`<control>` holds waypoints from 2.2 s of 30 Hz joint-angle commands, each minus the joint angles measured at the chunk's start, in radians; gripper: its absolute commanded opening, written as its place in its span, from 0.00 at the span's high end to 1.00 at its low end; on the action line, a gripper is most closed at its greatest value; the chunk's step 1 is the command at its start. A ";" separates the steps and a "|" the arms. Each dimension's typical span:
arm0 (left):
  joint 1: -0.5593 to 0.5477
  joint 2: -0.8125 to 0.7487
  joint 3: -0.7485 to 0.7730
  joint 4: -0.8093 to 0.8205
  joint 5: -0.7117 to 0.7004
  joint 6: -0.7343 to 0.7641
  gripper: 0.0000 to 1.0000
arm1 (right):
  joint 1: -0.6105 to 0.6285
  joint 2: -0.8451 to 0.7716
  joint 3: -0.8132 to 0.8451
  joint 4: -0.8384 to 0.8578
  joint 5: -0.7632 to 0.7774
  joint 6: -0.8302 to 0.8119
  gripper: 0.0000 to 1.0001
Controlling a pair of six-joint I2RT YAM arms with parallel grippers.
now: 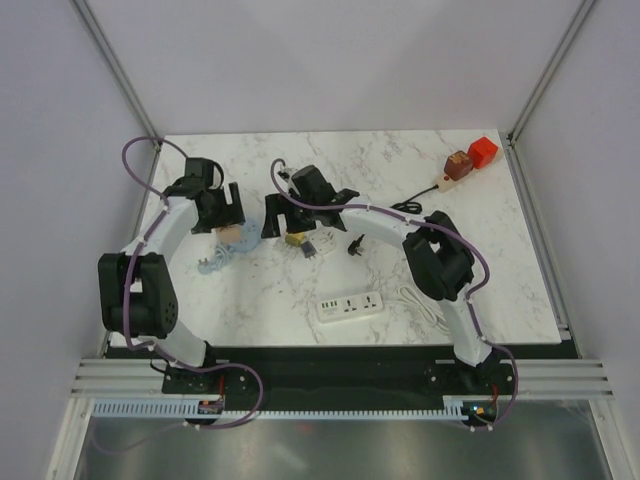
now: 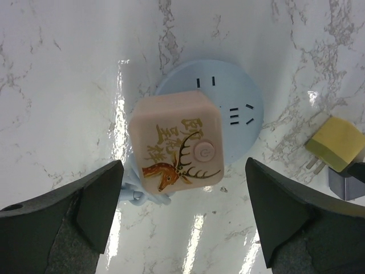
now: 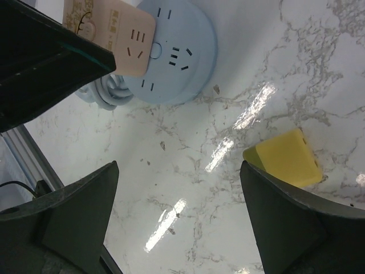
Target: Pull the plug off the socket
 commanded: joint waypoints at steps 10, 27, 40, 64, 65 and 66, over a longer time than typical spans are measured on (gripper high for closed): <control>0.004 0.077 -0.005 0.085 -0.013 0.042 0.20 | -0.001 0.106 0.163 0.065 -0.055 0.059 0.05; 0.010 0.044 -0.016 0.095 0.025 0.041 0.98 | -0.007 0.244 0.280 0.088 -0.097 0.142 0.04; 0.010 -0.030 -0.033 0.109 0.076 0.024 0.98 | -0.032 0.274 0.238 0.153 -0.134 0.225 0.11; 0.027 -0.207 -0.103 0.191 0.158 0.008 0.98 | 0.002 0.322 0.159 0.477 -0.192 0.432 0.26; 0.028 -0.210 -0.105 0.194 0.164 0.007 0.98 | 0.003 0.320 0.151 0.498 -0.192 0.447 0.28; 0.028 -0.213 -0.105 0.195 0.168 0.007 0.98 | 0.005 0.323 0.148 0.530 -0.192 0.453 0.32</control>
